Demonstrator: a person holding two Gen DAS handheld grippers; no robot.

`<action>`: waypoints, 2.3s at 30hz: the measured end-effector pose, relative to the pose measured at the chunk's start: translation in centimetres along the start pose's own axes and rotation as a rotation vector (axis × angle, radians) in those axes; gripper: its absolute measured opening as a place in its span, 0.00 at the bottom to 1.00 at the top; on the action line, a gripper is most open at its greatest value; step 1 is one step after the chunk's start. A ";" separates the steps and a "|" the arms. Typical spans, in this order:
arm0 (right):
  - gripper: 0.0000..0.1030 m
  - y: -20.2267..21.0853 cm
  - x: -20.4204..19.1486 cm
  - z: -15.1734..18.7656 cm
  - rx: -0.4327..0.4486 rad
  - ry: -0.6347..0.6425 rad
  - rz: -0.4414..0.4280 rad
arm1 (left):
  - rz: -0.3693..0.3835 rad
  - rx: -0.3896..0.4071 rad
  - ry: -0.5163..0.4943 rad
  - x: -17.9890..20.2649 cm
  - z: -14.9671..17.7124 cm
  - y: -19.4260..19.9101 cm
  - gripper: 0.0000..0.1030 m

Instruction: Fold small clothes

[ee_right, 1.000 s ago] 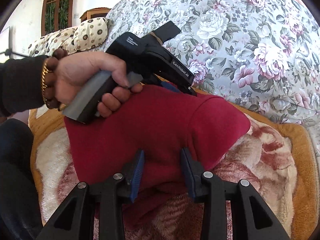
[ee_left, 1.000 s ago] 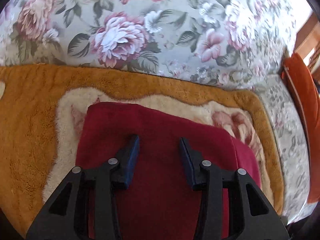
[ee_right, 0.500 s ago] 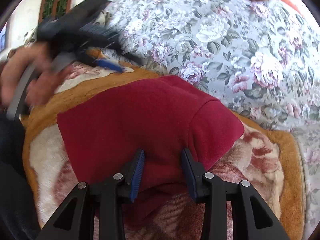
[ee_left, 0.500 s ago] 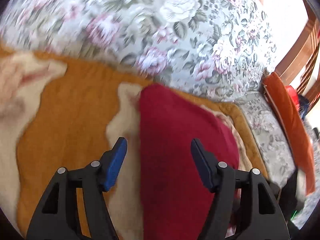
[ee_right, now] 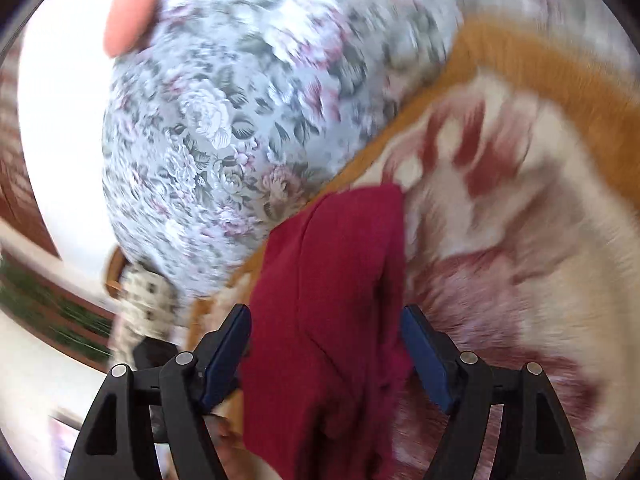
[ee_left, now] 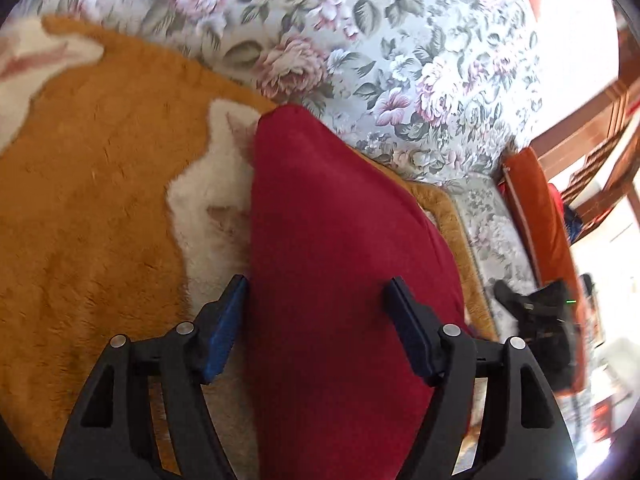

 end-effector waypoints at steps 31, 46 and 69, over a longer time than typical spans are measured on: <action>0.31 -4.4 -7.6 -1.2 0.031 0.366 -0.054 | -0.150 0.317 -0.223 1.5 -3.0 6.3 0.42; 0.45 -12.7 -6.1 -0.3 -0.064 0.332 0.001 | -0.449 0.265 -0.056 -5.5 -4.3 5.9 0.74; 0.48 -11.9 -11.2 8.2 0.053 1.365 0.231 | -0.399 0.246 0.023 -6.6 -4.0 5.5 0.85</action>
Point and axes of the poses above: each gripper's, at about its wrist camera, not at the fingertips, and y roughly against the way its jaws point, x to its right, z to its underside, the point moved 7 cm from there along -y, roughly the way its jaws point, and after that the axes turned 12 degrees about z, right-handed, at the moved point
